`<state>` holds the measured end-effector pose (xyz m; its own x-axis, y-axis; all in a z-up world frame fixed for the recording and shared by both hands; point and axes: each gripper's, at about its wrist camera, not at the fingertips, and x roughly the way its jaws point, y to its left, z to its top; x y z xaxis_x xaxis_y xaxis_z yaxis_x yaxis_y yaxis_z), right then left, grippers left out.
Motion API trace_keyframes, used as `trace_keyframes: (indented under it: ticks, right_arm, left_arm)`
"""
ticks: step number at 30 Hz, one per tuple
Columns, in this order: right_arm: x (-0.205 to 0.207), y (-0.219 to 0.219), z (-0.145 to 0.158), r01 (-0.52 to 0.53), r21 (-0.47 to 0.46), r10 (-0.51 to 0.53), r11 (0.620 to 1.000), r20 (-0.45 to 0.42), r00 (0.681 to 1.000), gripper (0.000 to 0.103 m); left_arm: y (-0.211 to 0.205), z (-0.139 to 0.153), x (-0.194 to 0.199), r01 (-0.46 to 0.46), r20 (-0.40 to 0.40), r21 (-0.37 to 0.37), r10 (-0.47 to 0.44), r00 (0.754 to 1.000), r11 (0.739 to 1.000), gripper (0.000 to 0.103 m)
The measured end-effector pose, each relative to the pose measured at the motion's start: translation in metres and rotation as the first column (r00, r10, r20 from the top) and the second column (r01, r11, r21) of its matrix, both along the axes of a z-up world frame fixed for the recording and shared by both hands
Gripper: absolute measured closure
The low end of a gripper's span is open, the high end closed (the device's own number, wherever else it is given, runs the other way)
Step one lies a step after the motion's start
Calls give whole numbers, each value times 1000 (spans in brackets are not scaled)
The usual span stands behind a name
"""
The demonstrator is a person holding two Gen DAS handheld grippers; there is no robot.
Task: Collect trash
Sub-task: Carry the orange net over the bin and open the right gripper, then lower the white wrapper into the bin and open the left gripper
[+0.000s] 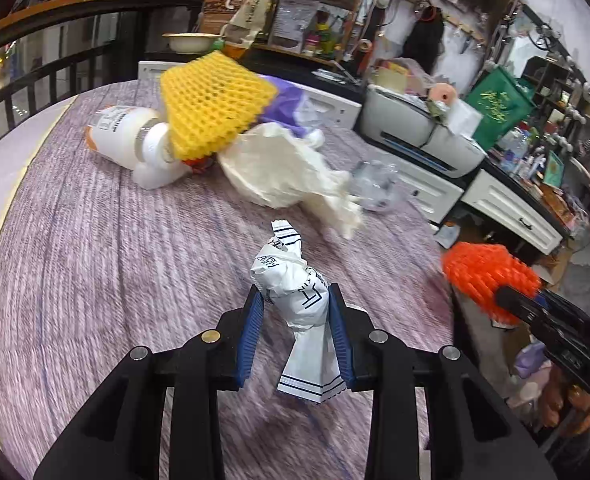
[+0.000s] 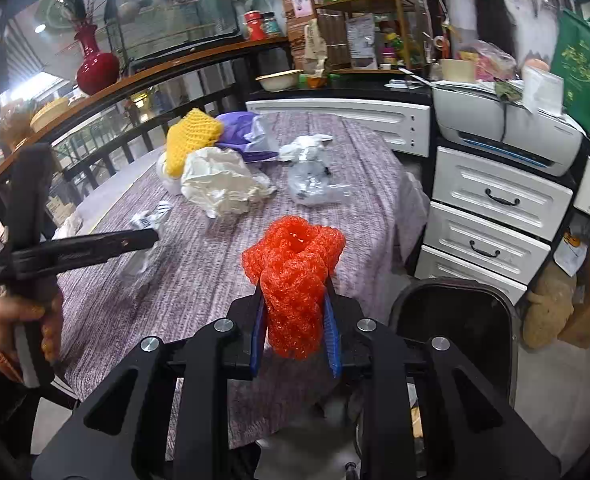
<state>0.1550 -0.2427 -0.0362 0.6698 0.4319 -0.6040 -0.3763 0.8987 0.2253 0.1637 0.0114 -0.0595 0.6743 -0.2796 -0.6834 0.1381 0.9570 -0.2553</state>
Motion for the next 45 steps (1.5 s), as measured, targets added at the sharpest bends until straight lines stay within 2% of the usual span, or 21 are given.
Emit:
trace_keyframes:
  ticks: [5, 11, 17, 24, 31, 33, 35, 37, 45]
  right_arm:
    - [-3, -31, -5, 74, 7, -74, 997, -16, 997, 78]
    - [-2, -70, -21, 188, -49, -189, 981, -28, 982, 78]
    - [10, -103, -55, 266, -79, -273, 961, -95, 957, 78]
    - [28, -125, -108, 343, -112, -359, 933, -186, 915, 78]
    - [37, -139, -143, 407, -148, -431, 901, -224, 874, 77]
    - [36, -146, -149, 430, -134, -451, 893, -236, 861, 64]
    - [32, -150, -148, 446, -135, -466, 885, -222, 856, 43]
    - [27, -152, -144, 460, -141, -480, 877, -199, 854, 36]
    - [-9, -172, -112, 539, -136, -553, 831, -102, 827, 25]
  left_arm:
    - [-31, 4, -11, 70, 24, 3, -70, 997, 998, 70]
    - [-73, 8, -7, 153, 41, -8, -153, 987, 988, 70]
    - [-113, 2, 0, 216, 33, 7, -216, 976, 976, 70]
    - [-154, -4, 10, 271, 19, 44, -272, 962, 962, 70]
    - [-184, -18, 13, 314, -14, 64, -314, 949, 947, 70]
    - [-191, -22, 14, 325, -25, 71, -324, 946, 943, 70]
    - [-198, -26, 15, 337, -36, 79, -335, 942, 938, 70]
    - [-205, -29, 16, 346, -46, 88, -343, 938, 934, 70]
    - [-227, -39, 21, 381, -83, 98, -374, 924, 919, 70]
